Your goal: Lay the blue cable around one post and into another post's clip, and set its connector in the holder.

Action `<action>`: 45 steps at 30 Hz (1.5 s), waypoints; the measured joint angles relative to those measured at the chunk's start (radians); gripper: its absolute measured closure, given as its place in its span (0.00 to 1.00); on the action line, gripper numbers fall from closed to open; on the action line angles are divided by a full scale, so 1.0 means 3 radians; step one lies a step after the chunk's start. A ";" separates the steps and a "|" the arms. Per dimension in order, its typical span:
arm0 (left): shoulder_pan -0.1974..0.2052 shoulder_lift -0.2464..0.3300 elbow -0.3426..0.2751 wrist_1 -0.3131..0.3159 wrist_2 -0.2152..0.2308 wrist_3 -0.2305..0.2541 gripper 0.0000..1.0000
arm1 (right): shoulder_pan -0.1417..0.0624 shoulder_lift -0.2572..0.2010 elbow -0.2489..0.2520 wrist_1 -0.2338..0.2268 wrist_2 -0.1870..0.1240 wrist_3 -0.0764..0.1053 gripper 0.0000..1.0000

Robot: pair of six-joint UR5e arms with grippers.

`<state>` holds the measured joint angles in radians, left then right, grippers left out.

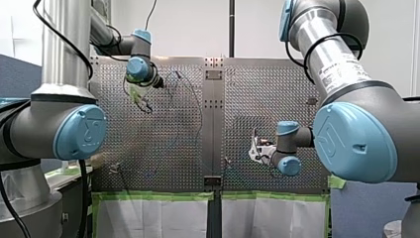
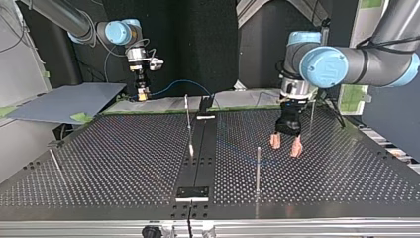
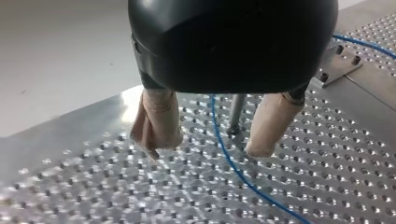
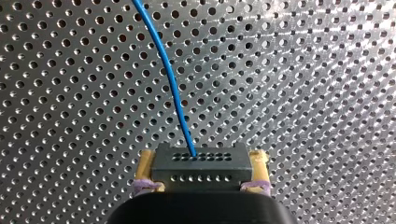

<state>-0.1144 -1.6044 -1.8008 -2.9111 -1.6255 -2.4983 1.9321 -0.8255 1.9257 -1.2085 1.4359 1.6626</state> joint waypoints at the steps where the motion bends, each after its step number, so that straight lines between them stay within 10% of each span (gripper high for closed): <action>1: 0.0004 0.0024 -0.0001 -0.0026 -0.0023 0.0016 0.00 | 0.0000 0.0000 -0.0001 -0.0003 0.0000 0.0002 1.00; 20: -0.0067 0.0540 0.0419 -0.0556 -0.0518 0.0528 0.00 | 0.0009 0.0000 -0.0042 0.0004 0.0000 0.0017 1.00; 45: -0.0541 0.0295 0.1137 -0.1273 -0.0701 0.1246 0.00 | 0.0020 0.0001 -0.0069 0.0021 0.0000 0.0026 1.00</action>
<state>-0.2768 -1.5159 -1.4598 -3.2929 -1.8358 -2.1245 1.9382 -0.8254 1.9049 -1.2022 1.4359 1.6704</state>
